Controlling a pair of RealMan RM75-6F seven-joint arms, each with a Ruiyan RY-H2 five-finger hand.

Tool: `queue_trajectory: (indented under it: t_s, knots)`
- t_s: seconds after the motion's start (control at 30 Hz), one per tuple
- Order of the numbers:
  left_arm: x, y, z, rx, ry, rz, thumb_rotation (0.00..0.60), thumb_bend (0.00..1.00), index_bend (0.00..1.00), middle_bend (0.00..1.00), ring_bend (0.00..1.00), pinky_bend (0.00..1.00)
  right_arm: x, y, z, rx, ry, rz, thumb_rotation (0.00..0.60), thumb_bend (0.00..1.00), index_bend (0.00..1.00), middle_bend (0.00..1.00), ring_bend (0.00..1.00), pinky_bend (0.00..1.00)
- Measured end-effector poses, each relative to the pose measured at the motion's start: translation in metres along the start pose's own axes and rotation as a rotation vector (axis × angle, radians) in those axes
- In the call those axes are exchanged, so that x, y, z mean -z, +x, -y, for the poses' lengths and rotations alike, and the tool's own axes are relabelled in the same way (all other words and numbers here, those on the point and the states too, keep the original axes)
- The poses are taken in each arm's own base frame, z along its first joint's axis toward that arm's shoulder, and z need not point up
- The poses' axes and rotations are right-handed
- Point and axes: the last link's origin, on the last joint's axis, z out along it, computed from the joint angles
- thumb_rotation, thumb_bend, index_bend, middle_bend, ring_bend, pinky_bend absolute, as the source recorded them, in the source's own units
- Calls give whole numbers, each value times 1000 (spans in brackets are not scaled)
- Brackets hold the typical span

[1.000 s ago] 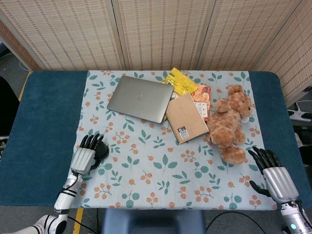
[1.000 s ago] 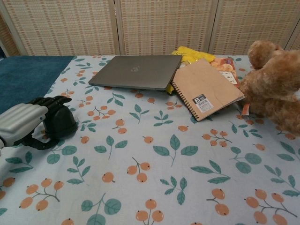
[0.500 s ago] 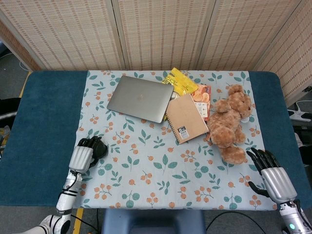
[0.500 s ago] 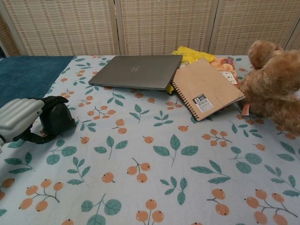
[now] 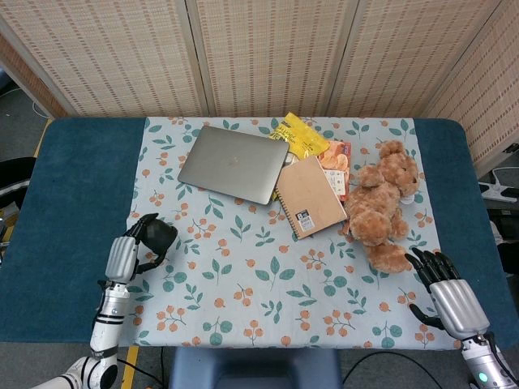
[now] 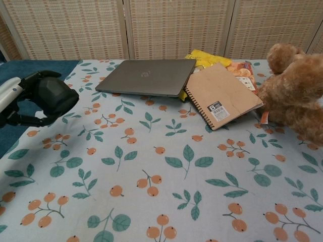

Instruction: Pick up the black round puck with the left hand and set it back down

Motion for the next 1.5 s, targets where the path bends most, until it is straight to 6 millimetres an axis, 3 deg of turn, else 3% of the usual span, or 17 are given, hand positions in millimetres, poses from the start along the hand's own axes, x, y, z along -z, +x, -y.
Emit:
queue_trajectory:
  t_s: [0.13, 0.23, 0.37, 0.57, 0.67, 0.77, 0.9, 1.03, 1.17, 1.3, 1.5]
  knots:
    - [-7, 16, -9, 200, 35, 10, 600, 659, 272, 370, 330, 366, 0, 0, 1, 1, 4, -4, 600, 185, 0, 0, 0, 0]
    - [-16, 26, -7, 406, 127, 64, 600, 652, 205, 304, 256, 320, 0, -2, 2, 4, 13, 0, 600, 185, 0, 0, 0, 0]
    - [-30, 40, 5, 784, 329, 191, 600, 640, 169, 266, 210, 443, -2, -3, 3, 8, 18, 7, 600, 185, 0, 0, 0, 0]
    - [-42, 53, 5, 1362, 671, 265, 600, 625, 145, 257, 200, 461, 0, -4, 5, 8, 25, 6, 600, 185, 0, 0, 0, 0]
    - [-53, 69, -5, 1559, 720, 241, 600, 625, 145, 259, 200, 454, 1, -2, 5, 6, 26, 0, 600, 186, 0, 0, 0, 0]
    - [-58, 80, -12, 1640, 712, 228, 600, 625, 145, 261, 200, 429, 2, -2, 4, 5, 27, 3, 600, 186, 0, 0, 0, 0]
    - [-54, 84, -16, 1572, 678, 263, 600, 610, 145, 257, 200, 426, 2, -2, 4, 6, 28, 2, 600, 186, 0, 0, 0, 0]
    - [-46, 83, -29, 1397, 611, 358, 600, 610, 151, 258, 204, 434, 2, -3, 5, 9, 28, 5, 600, 186, 0, 0, 0, 0]
    - [-38, 80, -37, 1067, 492, 461, 600, 615, 195, 286, 219, 447, 3, -3, 7, 3, 41, 8, 600, 187, 0, 0, 0, 0]
    - [-25, 73, -39, 742, 395, 554, 600, 646, 204, 288, 210, 375, 5, -3, 7, 4, 47, 3, 600, 192, 0, 0, 0, 0]
    - [-25, 73, -27, 254, 178, 481, 600, 621, 219, 300, 186, 340, 4, -4, 9, 2, 55, 6, 600, 194, 0, 0, 0, 0]
